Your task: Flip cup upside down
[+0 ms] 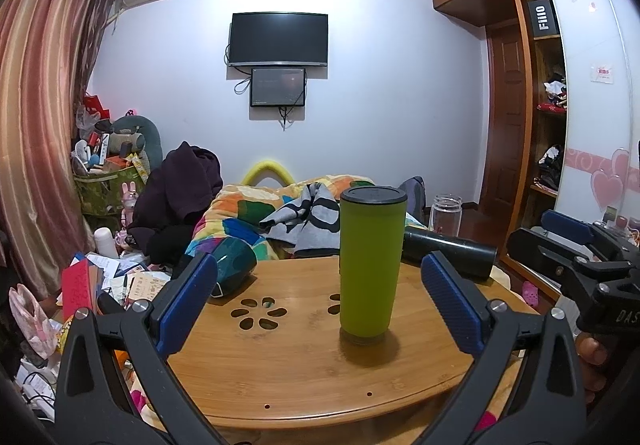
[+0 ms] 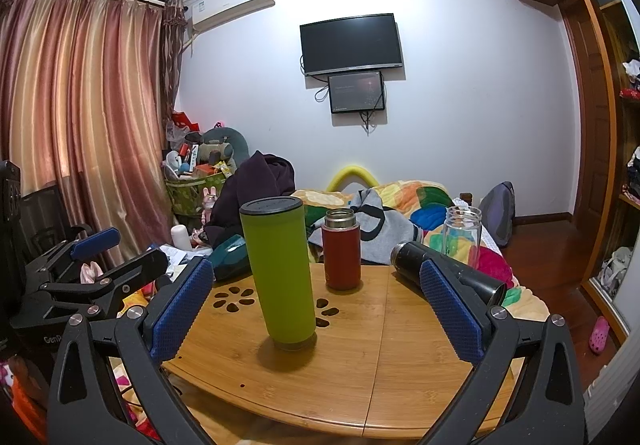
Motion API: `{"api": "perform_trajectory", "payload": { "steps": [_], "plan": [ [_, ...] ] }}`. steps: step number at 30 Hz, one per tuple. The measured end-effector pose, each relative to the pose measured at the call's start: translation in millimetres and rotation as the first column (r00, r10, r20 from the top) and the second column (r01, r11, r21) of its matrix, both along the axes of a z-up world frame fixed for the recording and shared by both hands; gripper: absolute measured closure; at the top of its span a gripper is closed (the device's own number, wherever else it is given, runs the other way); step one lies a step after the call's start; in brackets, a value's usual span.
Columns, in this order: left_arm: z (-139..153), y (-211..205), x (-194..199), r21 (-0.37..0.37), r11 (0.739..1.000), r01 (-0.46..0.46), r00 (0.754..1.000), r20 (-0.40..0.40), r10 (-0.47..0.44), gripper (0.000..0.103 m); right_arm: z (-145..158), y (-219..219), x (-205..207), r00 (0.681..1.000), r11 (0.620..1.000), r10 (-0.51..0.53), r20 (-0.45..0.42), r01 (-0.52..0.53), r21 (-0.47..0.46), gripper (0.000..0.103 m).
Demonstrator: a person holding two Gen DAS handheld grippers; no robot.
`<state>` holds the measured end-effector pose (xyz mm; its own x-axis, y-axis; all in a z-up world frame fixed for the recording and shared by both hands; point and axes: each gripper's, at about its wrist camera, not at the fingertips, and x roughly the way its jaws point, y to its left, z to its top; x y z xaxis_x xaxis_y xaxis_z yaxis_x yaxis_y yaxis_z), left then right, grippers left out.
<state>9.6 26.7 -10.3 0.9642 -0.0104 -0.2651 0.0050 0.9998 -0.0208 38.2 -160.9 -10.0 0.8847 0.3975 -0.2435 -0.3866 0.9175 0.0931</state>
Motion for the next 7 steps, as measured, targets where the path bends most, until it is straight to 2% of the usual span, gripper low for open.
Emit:
{"api": "perform_trajectory", "payload": {
  "steps": [7],
  "plan": [
    [0.1,0.5,-0.1,-0.005,1.000,0.006,1.000,0.001,-0.006,0.000,-0.1,0.0,0.1,1.000,1.000,0.001,-0.002,0.000,0.001,0.000]
  ]
}}
